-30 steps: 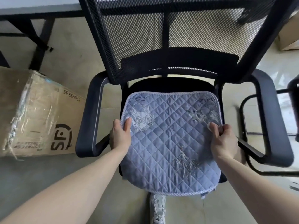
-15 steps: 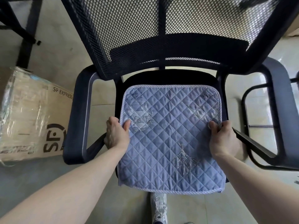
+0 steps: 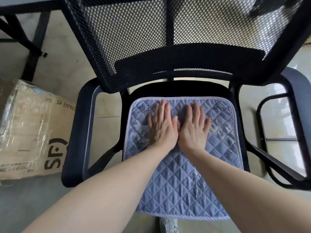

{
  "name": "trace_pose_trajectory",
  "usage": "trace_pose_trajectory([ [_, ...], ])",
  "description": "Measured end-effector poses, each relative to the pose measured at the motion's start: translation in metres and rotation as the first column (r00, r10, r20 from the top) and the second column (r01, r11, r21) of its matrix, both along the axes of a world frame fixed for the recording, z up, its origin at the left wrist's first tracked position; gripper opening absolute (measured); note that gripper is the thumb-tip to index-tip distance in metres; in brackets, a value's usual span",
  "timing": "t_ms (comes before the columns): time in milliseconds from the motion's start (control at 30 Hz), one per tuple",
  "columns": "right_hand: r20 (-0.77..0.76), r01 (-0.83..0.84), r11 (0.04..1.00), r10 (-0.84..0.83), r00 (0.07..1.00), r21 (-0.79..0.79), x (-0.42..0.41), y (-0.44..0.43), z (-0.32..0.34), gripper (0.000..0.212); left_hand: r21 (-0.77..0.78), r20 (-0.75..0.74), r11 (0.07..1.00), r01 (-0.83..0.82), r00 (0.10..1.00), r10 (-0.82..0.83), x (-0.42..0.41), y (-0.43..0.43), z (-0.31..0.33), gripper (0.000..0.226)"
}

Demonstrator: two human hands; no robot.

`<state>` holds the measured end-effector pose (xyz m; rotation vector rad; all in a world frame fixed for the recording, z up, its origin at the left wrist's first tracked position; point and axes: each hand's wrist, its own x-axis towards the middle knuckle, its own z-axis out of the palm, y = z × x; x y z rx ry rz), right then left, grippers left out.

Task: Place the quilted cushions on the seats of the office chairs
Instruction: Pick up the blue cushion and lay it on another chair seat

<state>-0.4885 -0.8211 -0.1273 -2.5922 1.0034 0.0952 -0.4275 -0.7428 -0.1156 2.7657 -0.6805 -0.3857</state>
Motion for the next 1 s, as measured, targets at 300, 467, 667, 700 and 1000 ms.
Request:
trace_pose_trajectory([
  [300,-0.041,0.025,0.979,-0.034,0.999,-0.204,-0.06,-0.057,-0.024,0.079,0.23,0.201,0.972,0.043,0.975,-0.09,0.015,0.072,-0.036,0.073],
  [467,-0.085,0.069,0.984,-0.084,0.993,-0.166,-0.086,-0.08,-0.017,0.072,0.223,0.169,0.974,-0.031,0.986,-0.008,0.012,0.107,-0.029,0.076],
  [667,-0.071,0.028,0.99,-0.038,0.997,-0.135,-0.086,-0.024,0.0,0.072,0.198,0.094,0.98,-0.015,0.996,-0.003,-0.042,0.087,-0.007,0.07],
  [700,-0.066,-0.02,0.993,0.013,0.998,-0.114,-0.088,-0.006,0.001,0.072,0.176,0.065,0.984,0.008,0.998,-0.019,-0.058,0.078,-0.005,0.07],
  [1000,-0.136,-0.101,0.987,0.084,0.987,-0.122,-0.147,0.007,-0.017,0.071,0.26,0.06,0.963,0.064,0.995,-0.083,-0.091,0.11,-0.018,0.068],
])
